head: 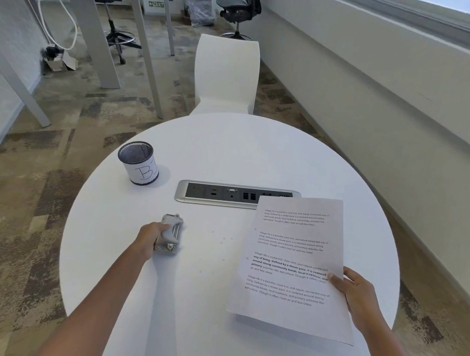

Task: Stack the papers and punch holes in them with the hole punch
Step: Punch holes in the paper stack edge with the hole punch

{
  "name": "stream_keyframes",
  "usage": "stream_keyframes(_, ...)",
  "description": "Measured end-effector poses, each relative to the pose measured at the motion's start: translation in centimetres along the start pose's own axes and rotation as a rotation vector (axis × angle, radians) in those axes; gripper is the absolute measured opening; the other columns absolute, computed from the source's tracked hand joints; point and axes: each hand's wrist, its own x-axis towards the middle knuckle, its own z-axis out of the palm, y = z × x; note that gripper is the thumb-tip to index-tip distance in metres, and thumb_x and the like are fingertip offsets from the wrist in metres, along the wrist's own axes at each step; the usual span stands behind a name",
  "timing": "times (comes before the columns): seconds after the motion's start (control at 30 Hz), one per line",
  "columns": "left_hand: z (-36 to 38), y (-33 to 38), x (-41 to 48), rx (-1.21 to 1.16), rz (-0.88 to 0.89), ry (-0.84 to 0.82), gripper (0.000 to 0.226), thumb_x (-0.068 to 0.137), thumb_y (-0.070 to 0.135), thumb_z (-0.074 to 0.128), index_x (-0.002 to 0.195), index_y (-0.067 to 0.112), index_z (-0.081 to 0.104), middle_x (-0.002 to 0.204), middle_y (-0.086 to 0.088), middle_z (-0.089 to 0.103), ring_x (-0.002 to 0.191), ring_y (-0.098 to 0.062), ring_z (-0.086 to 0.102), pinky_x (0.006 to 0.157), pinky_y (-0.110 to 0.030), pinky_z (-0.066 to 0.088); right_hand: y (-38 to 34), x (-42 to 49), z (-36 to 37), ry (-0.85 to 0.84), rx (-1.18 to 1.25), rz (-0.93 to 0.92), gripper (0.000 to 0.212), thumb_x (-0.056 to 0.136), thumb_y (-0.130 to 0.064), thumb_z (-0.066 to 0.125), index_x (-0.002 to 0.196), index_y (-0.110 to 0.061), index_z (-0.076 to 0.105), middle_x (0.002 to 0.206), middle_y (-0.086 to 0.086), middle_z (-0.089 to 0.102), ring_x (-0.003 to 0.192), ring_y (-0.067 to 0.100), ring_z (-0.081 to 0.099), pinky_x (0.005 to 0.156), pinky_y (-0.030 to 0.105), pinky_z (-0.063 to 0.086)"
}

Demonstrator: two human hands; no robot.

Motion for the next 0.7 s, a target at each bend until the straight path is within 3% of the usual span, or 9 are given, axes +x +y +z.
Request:
stream_keyframes(0.17, -0.2, -0.2, 1.1, 0.115, 0.064, 0.029, 0.014, 0.085, 0.004, 0.055, 0.071, 0.008, 0.053, 0.091, -0.016, 0.052, 0.068, -0.025, 0.047, 0.058, -0.029, 0.035, 0.0, 0.0, 0.4, -0.004, 0.016, 0.005, 0.018, 0.082, 0.001, 0.058, 0.088, -0.015, 0.064, 0.061, -0.002, 0.073, 0.052, 0.014, 0.068, 0.052, 0.026, 0.056)
stream_keyframes(0.27, 0.3, -0.3, 0.8, 0.257, 0.134, 0.080, 0.018, 0.081, 0.005, 0.060, 0.066, 0.007, 0.051, 0.085, -0.015, 0.050, 0.066, -0.024, 0.044, 0.056, -0.028, 0.030, 0.1, 0.0, 0.6, -0.005, 0.011, 0.003, 0.018, 0.082, 0.002, 0.059, 0.088, -0.015, 0.063, 0.061, -0.002, 0.073, 0.052, 0.014, 0.068, 0.053, 0.027, 0.056)
stream_keyframes(0.33, 0.7, -0.1, 0.0, 0.346, 0.163, 0.104, 0.019, 0.068, 0.017, 0.066, 0.075, 0.003, 0.054, 0.084, -0.016, 0.052, 0.074, -0.026, 0.048, 0.062, -0.029, 0.033, 0.1, -0.1, 0.7, -0.004, 0.010, -0.002, 0.018, 0.082, 0.001, 0.059, 0.089, -0.014, 0.063, 0.061, -0.002, 0.073, 0.053, 0.015, 0.068, 0.053, 0.027, 0.056)
stream_keyframes(0.4, 1.0, -0.2, -0.2, 0.489, 0.185, 0.150, 0.043, 0.056, 0.025, 0.058, 0.089, -0.001, 0.057, 0.089, -0.017, 0.056, 0.085, -0.031, 0.054, 0.068, -0.031, 0.037, 0.2, -0.1, 0.7, 0.000, -0.004, -0.006, 0.017, 0.082, 0.000, 0.059, 0.093, -0.013, 0.063, 0.063, -0.002, 0.074, 0.057, 0.018, 0.068, 0.057, 0.029, 0.056)
stream_keyframes(0.53, 1.7, -0.8, -0.1, 0.671, 0.226, 0.280, 0.035, 0.081, 0.011, 0.055, 0.110, -0.008, 0.053, 0.115, -0.030, 0.053, 0.111, -0.041, 0.048, 0.088, -0.039, 0.040, 0.5, -0.3, 0.8, 0.006, -0.004, -0.009, 0.020, 0.082, 0.000, 0.059, 0.099, -0.009, 0.064, 0.068, 0.002, 0.074, 0.068, 0.028, 0.067, 0.070, 0.041, 0.055)
stream_keyframes(0.7, 2.5, -1.2, -0.8, 0.736, 0.269, 0.350, 0.041, 0.087, 0.016, 0.054, 0.116, -0.013, 0.048, 0.121, -0.033, 0.045, 0.115, -0.045, 0.045, 0.094, -0.043, 0.038, 0.7, -0.8, 0.9, 0.027, -0.009, -0.012, 0.024, 0.082, -0.001, 0.059, 0.105, -0.007, 0.063, 0.072, 0.003, 0.074, 0.075, 0.031, 0.064, 0.079, 0.044, 0.051)
